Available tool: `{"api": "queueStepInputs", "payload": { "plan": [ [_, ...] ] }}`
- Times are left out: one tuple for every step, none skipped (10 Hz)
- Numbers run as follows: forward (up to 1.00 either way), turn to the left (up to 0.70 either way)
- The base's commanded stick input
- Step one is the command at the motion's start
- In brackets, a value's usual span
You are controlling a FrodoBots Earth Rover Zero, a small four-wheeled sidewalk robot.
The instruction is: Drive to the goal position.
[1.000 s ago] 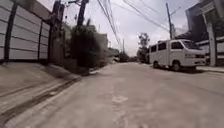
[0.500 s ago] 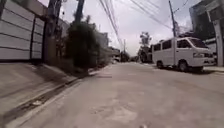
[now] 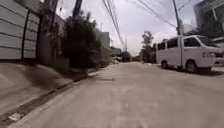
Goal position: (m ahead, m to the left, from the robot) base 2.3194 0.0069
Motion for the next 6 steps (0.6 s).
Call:
{"api": "queueStepInputs", "payload": {
  "plan": [
    [1.0, -0.3],
    [1.0, -0.36],
    [1.0, 0.0],
    [1.0, 0.0],
    [1.0, 0.0],
    [1.0, 0.0]
  ]
}}
